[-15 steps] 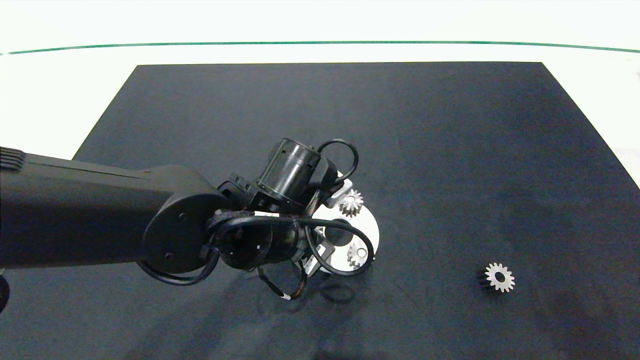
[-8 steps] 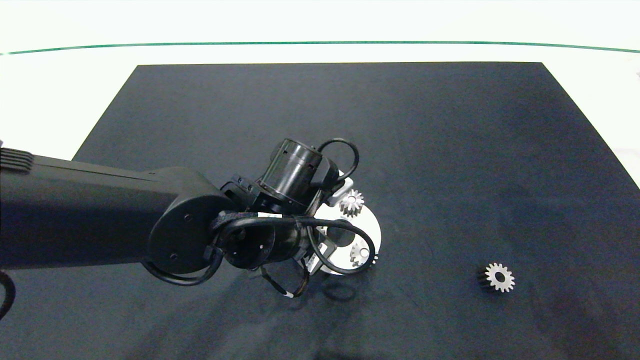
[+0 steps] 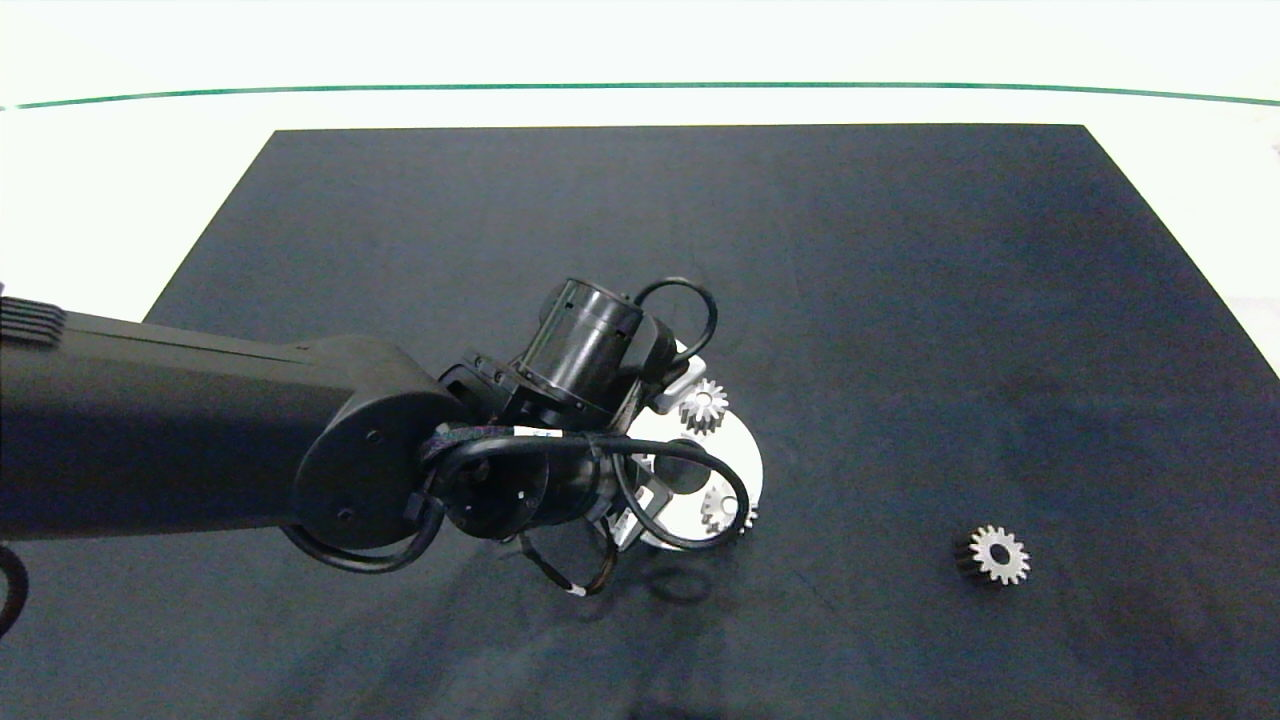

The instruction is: Remove an incorrectly installed larger gear and replace it with the correct smaller gear

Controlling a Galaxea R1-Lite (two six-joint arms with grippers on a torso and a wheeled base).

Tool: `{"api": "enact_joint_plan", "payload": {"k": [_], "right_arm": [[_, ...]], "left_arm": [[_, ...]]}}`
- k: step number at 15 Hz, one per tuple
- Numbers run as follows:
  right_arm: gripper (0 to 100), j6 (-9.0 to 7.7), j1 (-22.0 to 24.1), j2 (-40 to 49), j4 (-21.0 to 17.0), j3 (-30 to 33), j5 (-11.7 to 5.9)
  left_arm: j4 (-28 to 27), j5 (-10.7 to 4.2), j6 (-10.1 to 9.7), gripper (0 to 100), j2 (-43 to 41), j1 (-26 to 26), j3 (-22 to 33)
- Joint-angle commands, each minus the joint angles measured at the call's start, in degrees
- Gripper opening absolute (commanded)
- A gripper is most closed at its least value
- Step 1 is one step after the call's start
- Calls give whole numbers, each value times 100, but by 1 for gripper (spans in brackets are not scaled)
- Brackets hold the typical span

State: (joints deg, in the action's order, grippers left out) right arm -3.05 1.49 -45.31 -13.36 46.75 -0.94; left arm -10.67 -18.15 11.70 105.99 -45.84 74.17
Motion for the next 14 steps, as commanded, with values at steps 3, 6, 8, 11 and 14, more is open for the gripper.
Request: {"api": "enact_joint_plan", "payload": {"k": [3,6,8,11,14], "right_arm": [[100,-3,1,14,-9,1,6],[100,-3,-8,14,-9,1,6],[100,-3,1,14,-9,1,6],[100,-3,-8,14,-9,1,6],[100,-3,1,14,-9,1,6]], "left_arm": [[-14,-13,-1,26,27,-4,-60],[-14,-13,-28,22,10,-13,-60],[-14,-13,-28,22,10,-22,-60],[-23,-22,-19,22,-16,-22,-52],[-41,-22,-10,22,-52,-13,-25]]}}
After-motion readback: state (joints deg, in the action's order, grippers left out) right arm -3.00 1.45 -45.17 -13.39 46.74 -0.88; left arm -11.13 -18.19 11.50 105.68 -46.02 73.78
